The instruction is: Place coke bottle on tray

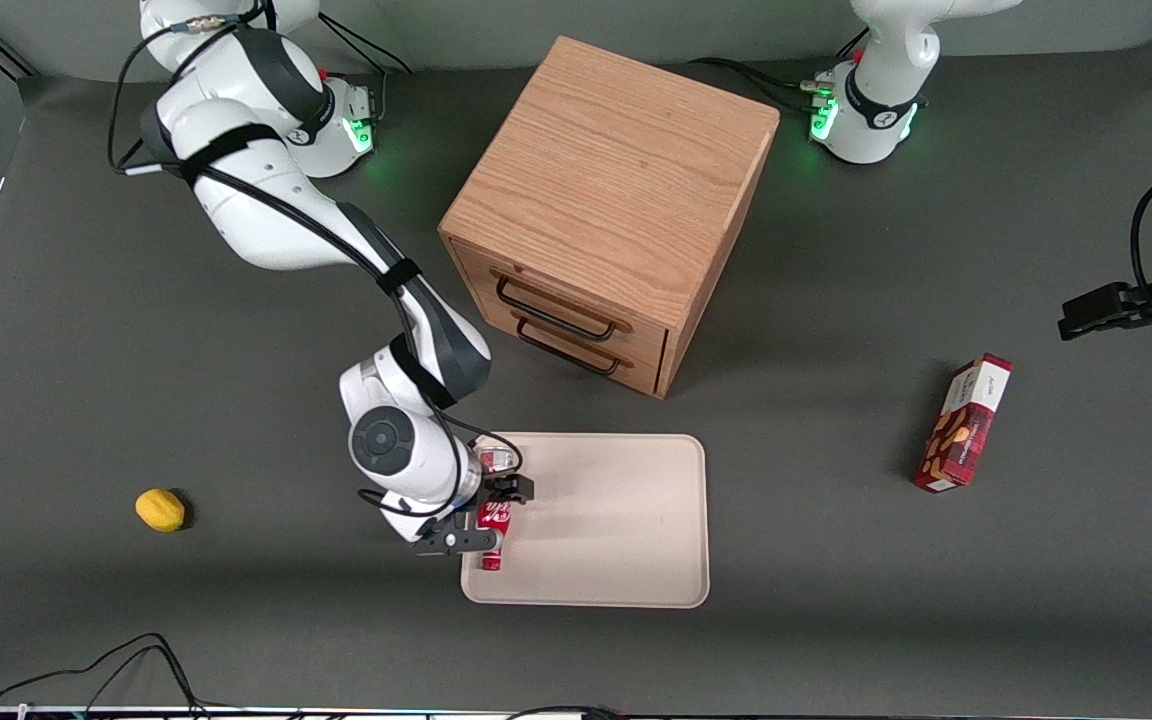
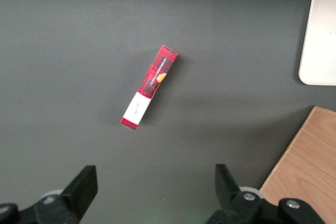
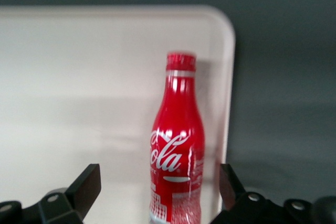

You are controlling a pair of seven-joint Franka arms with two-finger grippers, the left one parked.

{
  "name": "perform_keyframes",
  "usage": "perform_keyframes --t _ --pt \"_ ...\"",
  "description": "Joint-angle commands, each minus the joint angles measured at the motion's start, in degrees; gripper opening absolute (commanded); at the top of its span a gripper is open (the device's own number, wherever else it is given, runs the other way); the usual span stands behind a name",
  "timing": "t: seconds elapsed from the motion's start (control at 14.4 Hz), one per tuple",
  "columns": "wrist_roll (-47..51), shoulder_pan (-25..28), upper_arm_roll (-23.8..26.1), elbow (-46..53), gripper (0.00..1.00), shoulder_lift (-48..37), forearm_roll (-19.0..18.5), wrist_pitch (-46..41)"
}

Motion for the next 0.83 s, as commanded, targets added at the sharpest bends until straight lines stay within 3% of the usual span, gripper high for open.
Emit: perform_keyframes --t 0.0,0.14,0.49,0.63,0.77 --pt "-1.79 -2.89 -0.21 -2.70 1.00 -11.83 -1.16 -5.84" --pt "-2.50 -3.68 -3.45 -2.79 1.00 -19.74 -0.90 -11.97" --pt "-4.26 -4.56 -10.48 -2.97 1.00 -38.65 2.95 -38.07" --pt "-4.44 -4.48 -14.52 -6.37 1.00 -43.83 6.03 -42.14" --pt "-4.53 -4.65 -16.12 -15.66 1.00 -50.60 6.83 -41.02"
